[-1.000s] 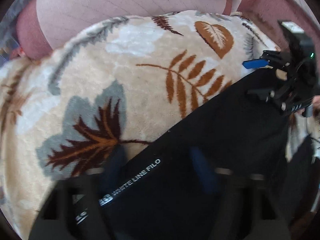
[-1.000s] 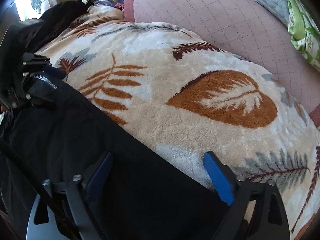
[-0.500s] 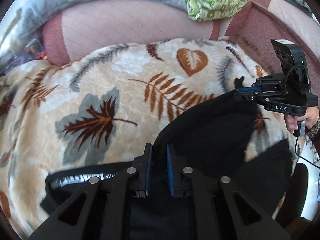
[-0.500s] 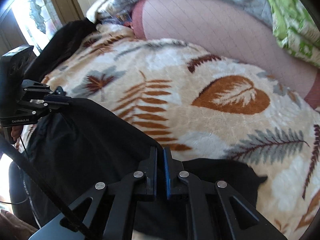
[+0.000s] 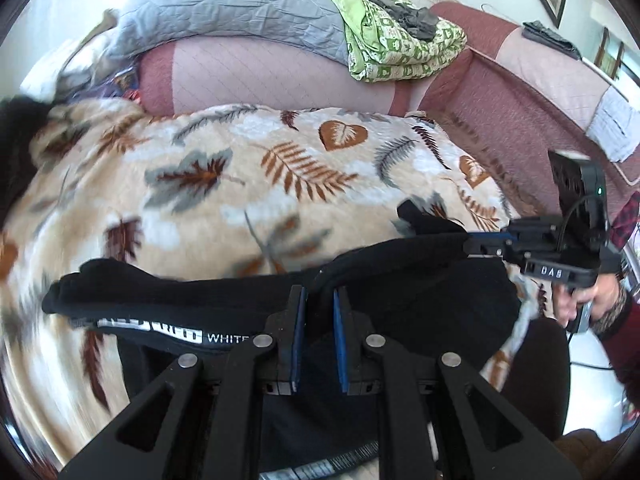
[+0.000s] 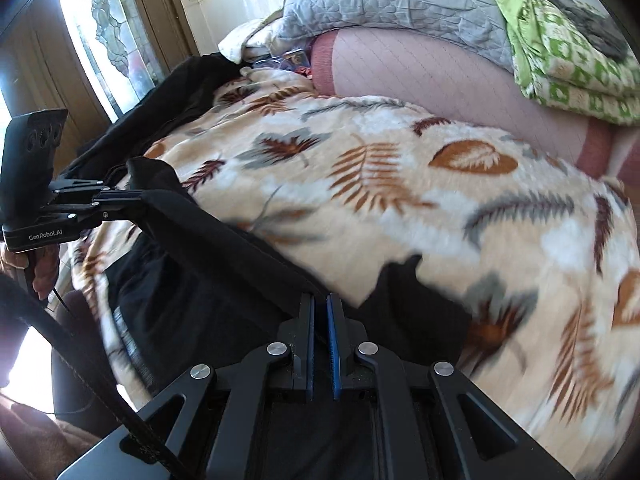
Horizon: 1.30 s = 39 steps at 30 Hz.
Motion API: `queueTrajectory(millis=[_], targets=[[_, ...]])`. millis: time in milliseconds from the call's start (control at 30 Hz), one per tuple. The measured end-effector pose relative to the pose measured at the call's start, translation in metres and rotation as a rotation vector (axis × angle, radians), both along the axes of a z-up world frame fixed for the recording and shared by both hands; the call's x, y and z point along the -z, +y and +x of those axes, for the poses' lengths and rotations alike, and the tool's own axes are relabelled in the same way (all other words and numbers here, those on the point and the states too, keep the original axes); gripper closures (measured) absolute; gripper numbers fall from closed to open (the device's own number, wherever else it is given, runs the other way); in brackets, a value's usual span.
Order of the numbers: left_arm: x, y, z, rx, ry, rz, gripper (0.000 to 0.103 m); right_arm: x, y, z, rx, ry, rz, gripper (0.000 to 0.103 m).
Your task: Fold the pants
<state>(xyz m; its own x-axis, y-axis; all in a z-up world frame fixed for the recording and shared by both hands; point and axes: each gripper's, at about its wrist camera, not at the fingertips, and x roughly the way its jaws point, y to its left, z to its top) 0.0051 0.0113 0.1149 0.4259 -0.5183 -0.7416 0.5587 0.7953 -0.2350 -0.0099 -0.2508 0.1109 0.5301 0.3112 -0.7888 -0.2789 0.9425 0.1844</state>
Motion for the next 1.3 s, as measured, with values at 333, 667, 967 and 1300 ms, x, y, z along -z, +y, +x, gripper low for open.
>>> queueTrajectory(millis=[333,667,967,1300], targets=[[0.056,0.015,-0.08,-0.066,0.143,0.015,0.089,0.049,0.017,-0.099,0.068,0.113,0.066,0.096],[0.024,0.047,-0.11,-0.149,0.048,0.054,0.068,0.025,0.015,-0.121,0.161,0.017,-0.098,0.042],[0.004,0.042,-0.097,-0.188,0.037,-0.014,0.059,0.058,0.058,-0.04,0.154,-0.026,-0.386,0.083],[0.059,0.018,-0.042,-0.234,0.122,0.019,0.047,0.005,-0.051,-0.118,0.492,-0.078,-0.079,0.092]])
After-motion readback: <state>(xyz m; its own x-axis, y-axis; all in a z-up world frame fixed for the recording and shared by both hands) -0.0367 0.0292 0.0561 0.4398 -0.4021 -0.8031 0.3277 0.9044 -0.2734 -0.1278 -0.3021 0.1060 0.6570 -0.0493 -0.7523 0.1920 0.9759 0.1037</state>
